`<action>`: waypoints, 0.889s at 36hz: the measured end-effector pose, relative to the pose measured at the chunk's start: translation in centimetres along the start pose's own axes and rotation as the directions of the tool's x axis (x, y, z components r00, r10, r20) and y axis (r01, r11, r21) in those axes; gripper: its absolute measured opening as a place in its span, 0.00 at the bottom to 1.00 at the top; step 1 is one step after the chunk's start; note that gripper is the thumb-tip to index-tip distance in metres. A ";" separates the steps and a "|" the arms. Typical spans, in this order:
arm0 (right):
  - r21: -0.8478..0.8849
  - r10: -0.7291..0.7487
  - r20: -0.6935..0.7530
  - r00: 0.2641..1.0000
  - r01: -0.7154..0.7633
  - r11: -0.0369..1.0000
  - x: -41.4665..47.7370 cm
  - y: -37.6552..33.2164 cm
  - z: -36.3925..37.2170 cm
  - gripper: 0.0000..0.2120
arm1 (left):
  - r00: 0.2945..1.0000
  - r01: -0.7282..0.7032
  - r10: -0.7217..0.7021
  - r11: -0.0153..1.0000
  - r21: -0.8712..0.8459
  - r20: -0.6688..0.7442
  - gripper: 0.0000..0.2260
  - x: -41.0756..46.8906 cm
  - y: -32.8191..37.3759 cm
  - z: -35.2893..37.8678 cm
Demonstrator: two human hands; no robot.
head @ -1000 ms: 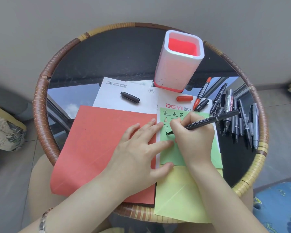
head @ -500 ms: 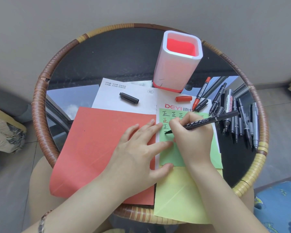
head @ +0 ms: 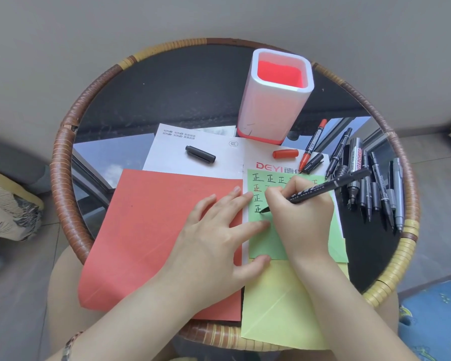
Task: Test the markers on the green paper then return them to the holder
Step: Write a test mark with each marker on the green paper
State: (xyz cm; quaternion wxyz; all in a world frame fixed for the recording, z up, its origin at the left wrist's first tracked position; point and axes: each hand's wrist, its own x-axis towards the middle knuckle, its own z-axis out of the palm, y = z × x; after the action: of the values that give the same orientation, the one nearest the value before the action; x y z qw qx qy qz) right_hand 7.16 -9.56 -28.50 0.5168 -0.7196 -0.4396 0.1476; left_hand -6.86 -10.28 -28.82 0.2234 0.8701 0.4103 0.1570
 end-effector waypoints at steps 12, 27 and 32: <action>0.302 0.115 -0.106 0.988 -0.079 0.950 0.5 -0.7 -1.3 0.16 | 0.999 -0.015 0.014 1.000 -0.011 -0.031 0.18 0.0 -0.1 0.0; 0.432 0.107 0.417 0.903 -0.300 0.850 2.8 -3.7 -9.3 0.18 | 0.999 -0.028 0.029 0.999 0.025 -0.020 0.19 -0.1 -0.1 0.0; 0.046 -0.105 0.475 0.874 0.094 0.994 3.7 -5.4 -7.2 0.16 | 1.000 -0.024 0.024 0.999 0.023 -0.013 0.19 -0.1 -0.2 0.0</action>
State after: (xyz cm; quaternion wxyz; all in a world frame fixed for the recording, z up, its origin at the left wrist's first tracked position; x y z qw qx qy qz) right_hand 11.48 -10.61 -19.86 0.4076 -0.6320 -0.5879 0.2980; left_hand -7.05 -10.28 -28.87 0.2087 0.8765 0.4030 0.1606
